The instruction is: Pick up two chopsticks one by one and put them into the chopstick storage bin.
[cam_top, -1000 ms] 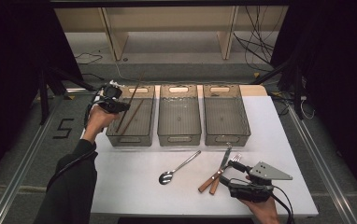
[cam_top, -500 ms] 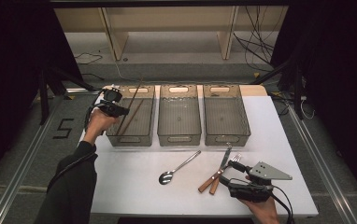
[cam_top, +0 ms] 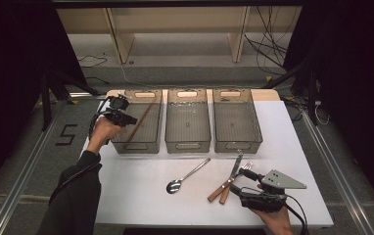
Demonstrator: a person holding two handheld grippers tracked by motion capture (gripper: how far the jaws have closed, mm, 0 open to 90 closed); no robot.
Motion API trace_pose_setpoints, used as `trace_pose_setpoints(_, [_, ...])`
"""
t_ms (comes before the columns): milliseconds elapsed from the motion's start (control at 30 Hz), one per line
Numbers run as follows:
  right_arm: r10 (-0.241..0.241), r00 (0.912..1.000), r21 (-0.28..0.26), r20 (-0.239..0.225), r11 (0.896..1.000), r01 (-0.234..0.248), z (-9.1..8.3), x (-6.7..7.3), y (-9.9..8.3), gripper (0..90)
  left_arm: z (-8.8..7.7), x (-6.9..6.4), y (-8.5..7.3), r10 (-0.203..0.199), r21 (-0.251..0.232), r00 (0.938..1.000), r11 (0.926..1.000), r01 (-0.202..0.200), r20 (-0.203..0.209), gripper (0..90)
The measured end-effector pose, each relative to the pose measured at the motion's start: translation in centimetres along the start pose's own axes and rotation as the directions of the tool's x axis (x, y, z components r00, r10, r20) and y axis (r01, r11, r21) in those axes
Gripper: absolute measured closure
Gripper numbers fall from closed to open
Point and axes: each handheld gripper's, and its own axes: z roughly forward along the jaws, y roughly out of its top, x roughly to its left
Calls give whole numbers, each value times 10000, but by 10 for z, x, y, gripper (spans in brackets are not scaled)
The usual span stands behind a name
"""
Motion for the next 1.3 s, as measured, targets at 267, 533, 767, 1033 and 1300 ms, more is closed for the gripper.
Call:
trace_pose_setpoints(267, [-6, 10000, -40, 16, 10000, 6, 0, 0, 0, 271, -22, -17, -3, 210, -450, 9981, 9988, -184, 571, 438])
trace_pose_setpoints(533, [-34, 10000, -39, 25, 10000, 34, 0, 1, 0, 271, -40, -41, -18, 633, -1035, 9916, 9933, -517, 1125, 341])
trace_pose_setpoints(767, [-50, 10000, -44, 30, 10000, 50, 0, 1, 0, 271, -48, -63, -34, 961, -1364, 9867, 9876, -780, 1314, 303])
trace_pose_setpoints(1033, [-63, 10000, -49, 22, 10000, 63, -1, 1, 0, 271, -46, -84, -49, 1301, -1499, 9831, 9825, -1104, 1286, 282])
trace_pose_setpoints(1300, [-74, 10000, -85, 5, 9999, 74, -1, 0, -1, 271, -53, -103, -59, 1461, -1727, 9790, 9775, -1208, 1424, 257])
